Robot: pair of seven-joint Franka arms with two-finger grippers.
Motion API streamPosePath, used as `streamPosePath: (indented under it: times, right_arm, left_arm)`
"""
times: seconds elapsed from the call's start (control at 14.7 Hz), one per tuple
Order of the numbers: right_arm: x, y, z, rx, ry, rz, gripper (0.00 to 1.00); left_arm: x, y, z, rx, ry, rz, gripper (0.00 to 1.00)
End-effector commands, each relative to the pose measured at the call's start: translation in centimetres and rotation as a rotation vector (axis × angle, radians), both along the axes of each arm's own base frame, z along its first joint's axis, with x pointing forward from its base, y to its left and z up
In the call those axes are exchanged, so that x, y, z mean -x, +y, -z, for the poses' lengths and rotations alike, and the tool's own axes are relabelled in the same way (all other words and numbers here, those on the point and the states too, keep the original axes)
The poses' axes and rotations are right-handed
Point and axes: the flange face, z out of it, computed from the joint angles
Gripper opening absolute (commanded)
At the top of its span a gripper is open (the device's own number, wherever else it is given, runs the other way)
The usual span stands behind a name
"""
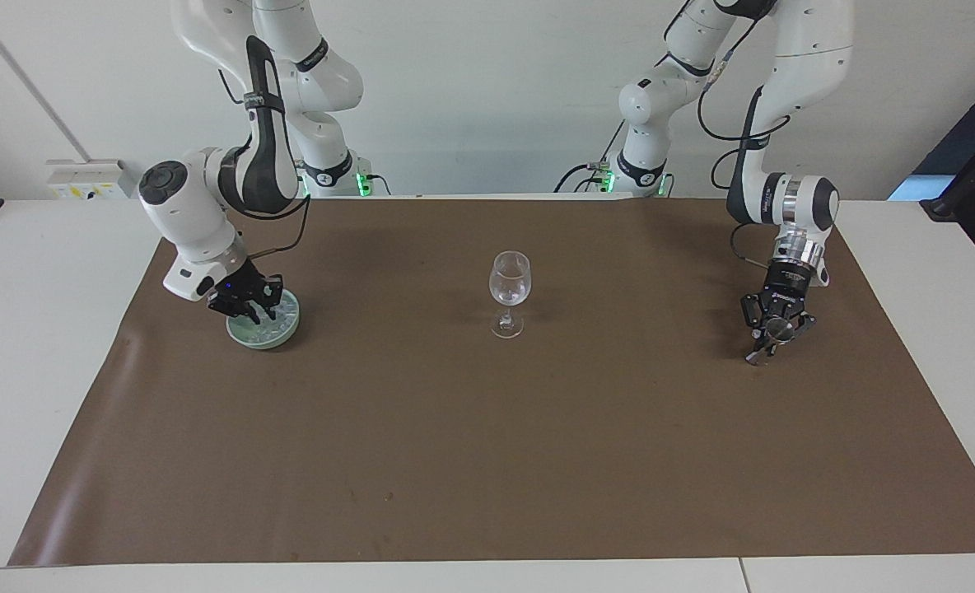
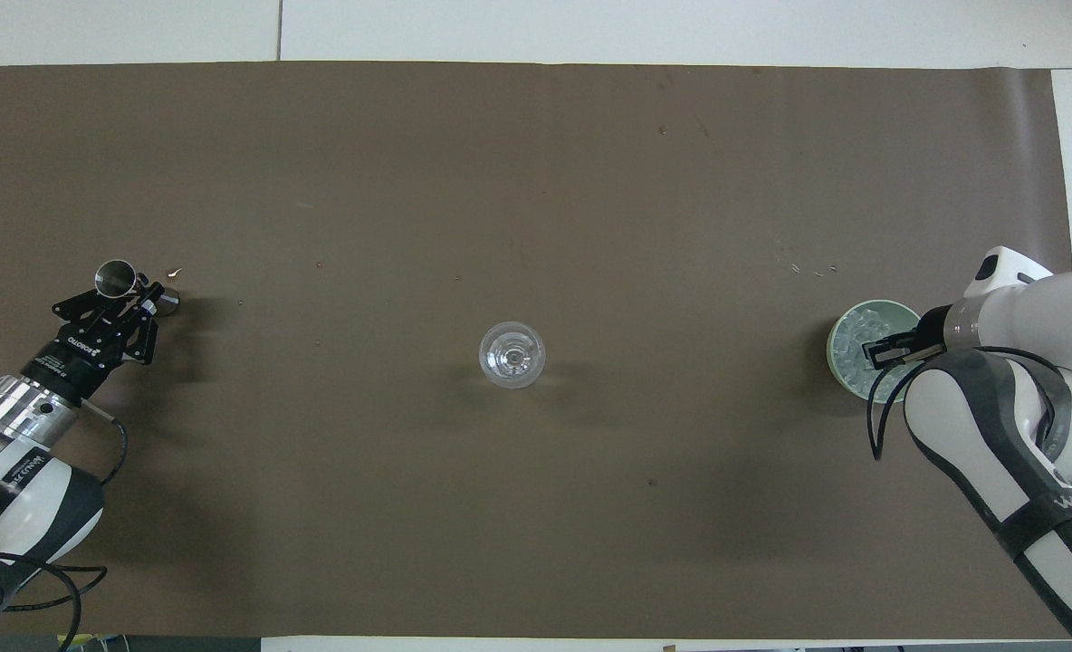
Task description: Pour wine and add ice with both arms
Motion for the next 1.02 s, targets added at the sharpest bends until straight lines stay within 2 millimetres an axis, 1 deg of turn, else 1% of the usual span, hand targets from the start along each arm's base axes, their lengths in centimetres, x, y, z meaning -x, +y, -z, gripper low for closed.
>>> streamPosePath:
  times: [0.0, 0.07, 0.14, 0.2, 0.27, 0.34, 0.41, 0.48, 0.54, 0.61, 0.68, 0.88, 0.95]
  right_arm:
    - [-0.5, 0.0, -1.4, -0.018, 0.0, -0.014, 0.0]
    - [-0.9, 0.2, -2.2, -0.022, 0.008, -0.02, 0.0]
    - [-1.4, 0.3, -3.3, -0.024, 0.01, -0.015, 0.0]
    - [-2.0, 0.7, -4.6, -0.028, 0.015, -0.01, 0.0]
    - [-2.6, 1.2, -5.9, -0.032, 0.025, -0.001, 0.0]
    - [-3.1, 2.6, -7.4, -0.034, 0.033, -0.001, 0.0]
    - [-3.5, 3.5, -8.5, -0.034, 0.032, 0.003, 0.0]
    - [-3.8, 4.9, -10.0, -0.036, 0.031, 0.008, 0.0]
    - [-4.1, 6.4, -11.4, -0.034, 0.035, 0.026, 0.0]
    - [-4.5, 8.3, -13.1, -0.032, 0.031, 0.043, 0.0]
    - [-4.8, 11.0, -14.9, -0.027, 0.028, 0.057, 0.0]
    - [-5.4, 18.3, -19.3, -0.014, 0.041, 0.124, 0.0]
    - [-5.6, 20.7, -21.1, -0.012, 0.034, 0.142, 0.0]
  left_arm:
    - [1.2, 0.4, 0.4, 0.019, -0.023, -0.021, 0.0]
    - [1.3, 0.5, 0.4, 0.022, -0.024, -0.021, 0.26]
    - [1.3, 0.4, 0.4, 0.025, -0.024, -0.017, 0.67]
    - [1.3, 0.4, 0.2, 0.029, -0.034, -0.011, 1.0]
    - [1.4, 0.4, 0.2, 0.024, -0.032, -0.013, 1.0]
    - [1.4, 0.4, 0.2, 0.02, -0.033, -0.002, 1.0]
    - [1.5, 0.8, 0.1, 0.015, -0.035, 0.0, 1.0]
    - [1.9, 2.0, 0.0, -0.012, -0.029, 0.025, 1.0]
    - [2.0, 2.1, -0.1, -0.038, -0.031, 0.093, 1.0]
    - [2.3, 2.7, -0.3, -0.055, -0.031, 0.135, 1.0]
    - [2.9, 4.0, -0.3, -0.079, -0.026, 0.168, 1.0]
    - [3.7, 6.9, -1.2, -0.148, -0.026, 0.309, 1.0]
    - [3.7, 7.6, -1.8, -0.181, -0.03, 0.372, 1.0]
